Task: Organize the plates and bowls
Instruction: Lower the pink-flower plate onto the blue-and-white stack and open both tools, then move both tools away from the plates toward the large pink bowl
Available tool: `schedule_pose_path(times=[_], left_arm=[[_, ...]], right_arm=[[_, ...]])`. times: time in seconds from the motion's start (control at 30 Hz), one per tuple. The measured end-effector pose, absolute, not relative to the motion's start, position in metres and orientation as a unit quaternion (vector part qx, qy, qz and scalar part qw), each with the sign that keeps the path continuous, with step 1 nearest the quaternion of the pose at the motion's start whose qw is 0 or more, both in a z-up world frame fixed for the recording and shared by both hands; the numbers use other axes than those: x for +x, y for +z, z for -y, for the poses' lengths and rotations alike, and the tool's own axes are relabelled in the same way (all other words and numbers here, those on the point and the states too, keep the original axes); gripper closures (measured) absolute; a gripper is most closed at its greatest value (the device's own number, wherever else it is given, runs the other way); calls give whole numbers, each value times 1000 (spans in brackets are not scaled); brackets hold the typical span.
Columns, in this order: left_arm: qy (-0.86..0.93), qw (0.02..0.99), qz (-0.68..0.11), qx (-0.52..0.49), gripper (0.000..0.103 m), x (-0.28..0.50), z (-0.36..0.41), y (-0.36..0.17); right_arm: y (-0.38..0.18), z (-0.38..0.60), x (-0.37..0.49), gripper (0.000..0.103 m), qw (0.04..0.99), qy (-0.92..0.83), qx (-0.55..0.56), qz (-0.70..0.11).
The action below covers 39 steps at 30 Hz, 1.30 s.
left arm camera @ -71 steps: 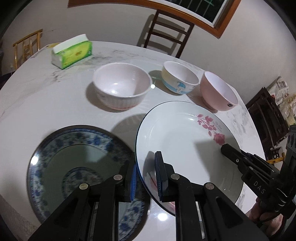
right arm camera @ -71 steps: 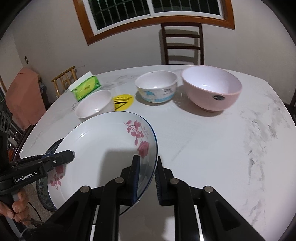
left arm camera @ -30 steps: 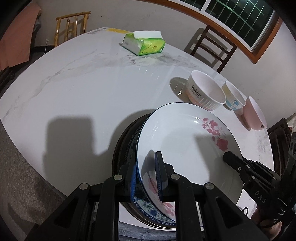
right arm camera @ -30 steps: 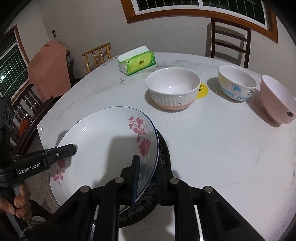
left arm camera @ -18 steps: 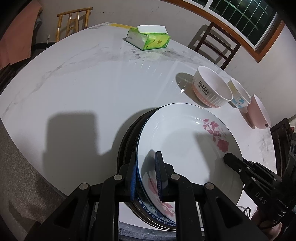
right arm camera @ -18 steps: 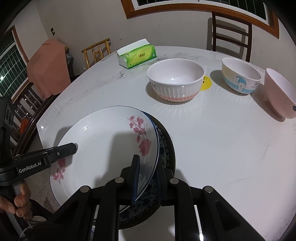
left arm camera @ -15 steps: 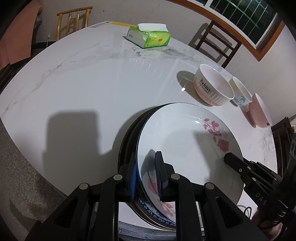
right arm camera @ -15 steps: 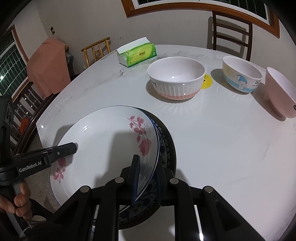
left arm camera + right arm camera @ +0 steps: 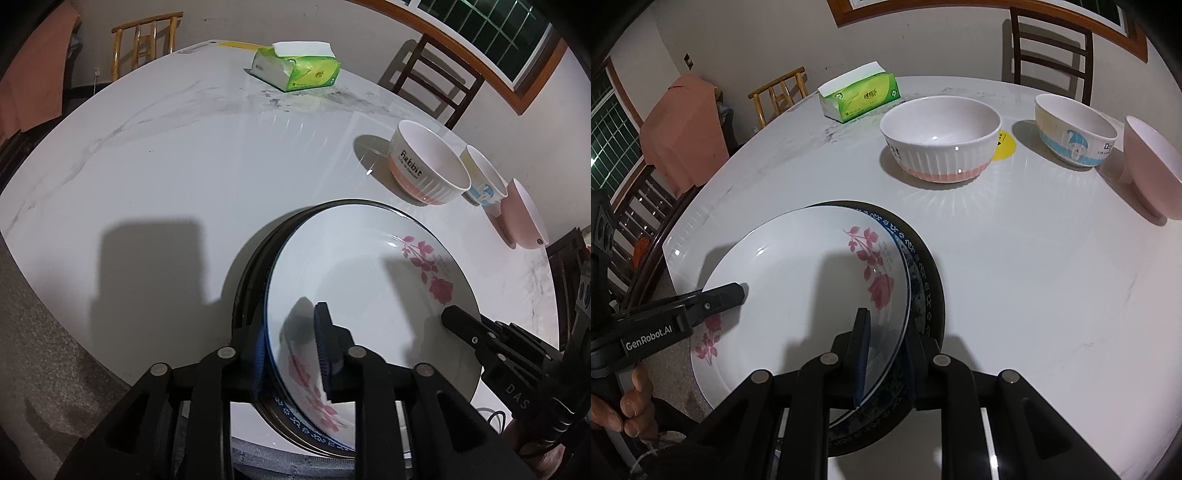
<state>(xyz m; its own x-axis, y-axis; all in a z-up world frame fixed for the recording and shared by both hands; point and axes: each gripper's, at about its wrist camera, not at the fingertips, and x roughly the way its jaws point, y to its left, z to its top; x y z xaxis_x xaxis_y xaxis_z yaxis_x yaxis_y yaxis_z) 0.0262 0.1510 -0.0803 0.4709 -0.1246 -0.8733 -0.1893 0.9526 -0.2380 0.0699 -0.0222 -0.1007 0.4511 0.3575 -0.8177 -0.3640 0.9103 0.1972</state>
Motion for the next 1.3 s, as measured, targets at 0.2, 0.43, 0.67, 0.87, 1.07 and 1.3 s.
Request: schedule_pose_path(times=[0.2, 0.43, 0.67, 0.87, 1.07, 1.3], left_arm=[[27, 843, -519, -139, 82, 27, -147, -80], [30, 843, -520, -131, 76, 26, -145, -79], [30, 844, -521, -128, 70, 27, -142, -79], [41, 859, -503, -93, 62, 27, -135, -69], [42, 863, -496, -88, 58, 27, -132, -65], [44, 866, -491, -83, 53, 28, -127, -61]], right_arm=[[-100, 22, 69, 84, 852, 210, -9, -480], [-100, 19, 69, 84, 852, 208, -17, -481], [-101, 17, 68, 82, 851, 207, -25, -481], [-100, 11, 62, 75, 854, 207, -46, -475], [-98, 13, 61, 74, 852, 209, -42, -478], [-94, 15, 61, 74, 856, 209, -39, -471]])
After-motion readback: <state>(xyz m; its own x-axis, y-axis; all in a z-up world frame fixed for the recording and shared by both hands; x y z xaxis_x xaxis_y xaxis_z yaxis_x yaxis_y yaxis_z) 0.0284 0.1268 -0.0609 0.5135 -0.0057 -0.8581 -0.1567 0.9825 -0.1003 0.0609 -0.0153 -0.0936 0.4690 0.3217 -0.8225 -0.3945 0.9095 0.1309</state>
